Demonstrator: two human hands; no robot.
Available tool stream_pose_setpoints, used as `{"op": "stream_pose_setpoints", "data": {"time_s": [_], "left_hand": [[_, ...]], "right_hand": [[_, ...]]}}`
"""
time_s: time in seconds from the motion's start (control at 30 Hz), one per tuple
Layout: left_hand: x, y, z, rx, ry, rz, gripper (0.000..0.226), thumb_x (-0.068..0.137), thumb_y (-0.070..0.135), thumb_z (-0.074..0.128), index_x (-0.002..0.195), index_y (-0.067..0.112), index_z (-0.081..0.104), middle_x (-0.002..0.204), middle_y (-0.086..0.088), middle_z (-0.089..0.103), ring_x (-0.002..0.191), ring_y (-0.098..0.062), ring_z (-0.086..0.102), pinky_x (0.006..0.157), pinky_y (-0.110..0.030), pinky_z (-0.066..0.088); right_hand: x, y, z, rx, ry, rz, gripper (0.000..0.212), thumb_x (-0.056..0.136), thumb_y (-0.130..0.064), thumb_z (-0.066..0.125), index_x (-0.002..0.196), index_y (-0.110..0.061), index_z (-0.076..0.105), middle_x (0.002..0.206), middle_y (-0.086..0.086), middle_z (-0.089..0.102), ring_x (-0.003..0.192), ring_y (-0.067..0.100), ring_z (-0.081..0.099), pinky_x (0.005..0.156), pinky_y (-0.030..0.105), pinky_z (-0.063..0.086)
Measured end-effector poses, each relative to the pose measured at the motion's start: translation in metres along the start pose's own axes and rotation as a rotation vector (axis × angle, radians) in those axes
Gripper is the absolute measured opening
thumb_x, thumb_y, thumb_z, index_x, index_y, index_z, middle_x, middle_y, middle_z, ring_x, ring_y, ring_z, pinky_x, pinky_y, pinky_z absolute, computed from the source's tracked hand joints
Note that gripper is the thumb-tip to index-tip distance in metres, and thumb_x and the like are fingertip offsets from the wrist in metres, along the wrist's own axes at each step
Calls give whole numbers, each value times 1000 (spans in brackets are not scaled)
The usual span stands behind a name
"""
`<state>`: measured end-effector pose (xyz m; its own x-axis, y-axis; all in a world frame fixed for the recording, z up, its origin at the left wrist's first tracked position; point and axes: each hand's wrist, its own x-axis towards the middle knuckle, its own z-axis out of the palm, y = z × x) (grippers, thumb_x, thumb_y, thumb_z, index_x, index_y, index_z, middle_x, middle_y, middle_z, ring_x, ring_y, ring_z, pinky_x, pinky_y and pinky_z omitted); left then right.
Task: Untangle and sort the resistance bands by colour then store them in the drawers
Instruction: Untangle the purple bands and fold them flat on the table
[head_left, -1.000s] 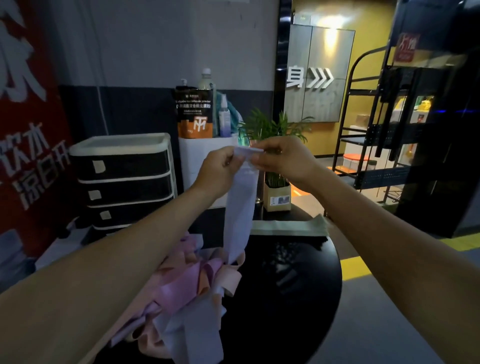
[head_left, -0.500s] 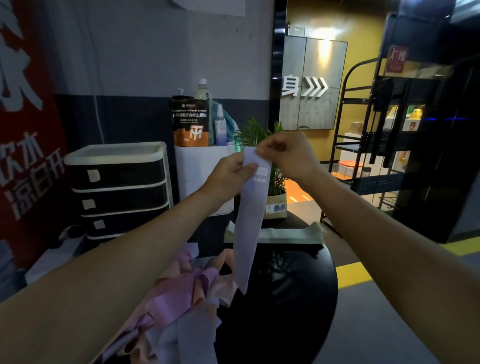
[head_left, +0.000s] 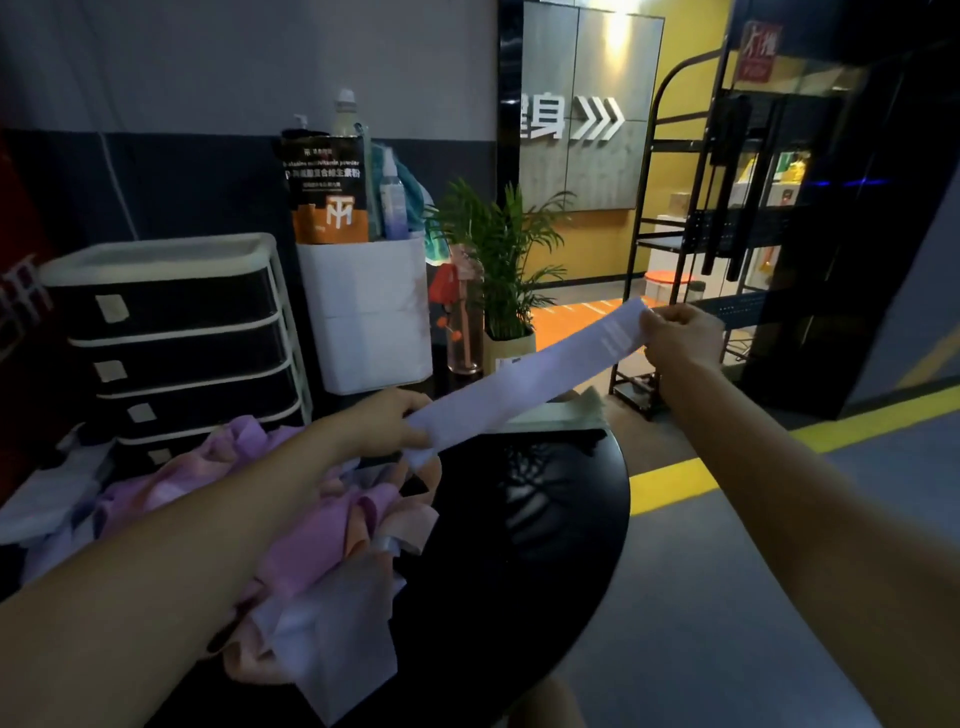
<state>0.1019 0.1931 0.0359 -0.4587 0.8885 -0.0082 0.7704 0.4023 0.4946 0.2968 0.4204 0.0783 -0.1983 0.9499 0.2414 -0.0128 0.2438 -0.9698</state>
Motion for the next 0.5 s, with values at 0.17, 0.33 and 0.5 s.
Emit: {"op": "stream_pose_setpoints", "data": {"time_s": [0.17,0.33,0.5], "left_hand": [[5,-15,6,-612,153,-215,18,88,9,63,73,11,53,63,-4,50,49,-8,51,44,-18,45],[32,-12,28,-877,476,-311,16,88,7,62,74,13,56,80,-3,58,78,-15,57,53,-17,55],[60,-24,51,-563,566,-338,6,84,15,67,81,10,65,94,-11,67,91,-28,63,84,-36,52]], "right_hand": [[-1,42,-9,-25,19,112,6,91,-18,58,88,-14,60,100,10,59,92,22,57,83,36,49],[-3,88,-9,-159,-84,235,17,90,-16,58,74,-15,59,83,9,61,81,22,57,86,43,51],[-2,120,-5,-241,-85,275,14,88,-10,61,88,2,66,87,21,64,80,26,57,79,45,51]]}}
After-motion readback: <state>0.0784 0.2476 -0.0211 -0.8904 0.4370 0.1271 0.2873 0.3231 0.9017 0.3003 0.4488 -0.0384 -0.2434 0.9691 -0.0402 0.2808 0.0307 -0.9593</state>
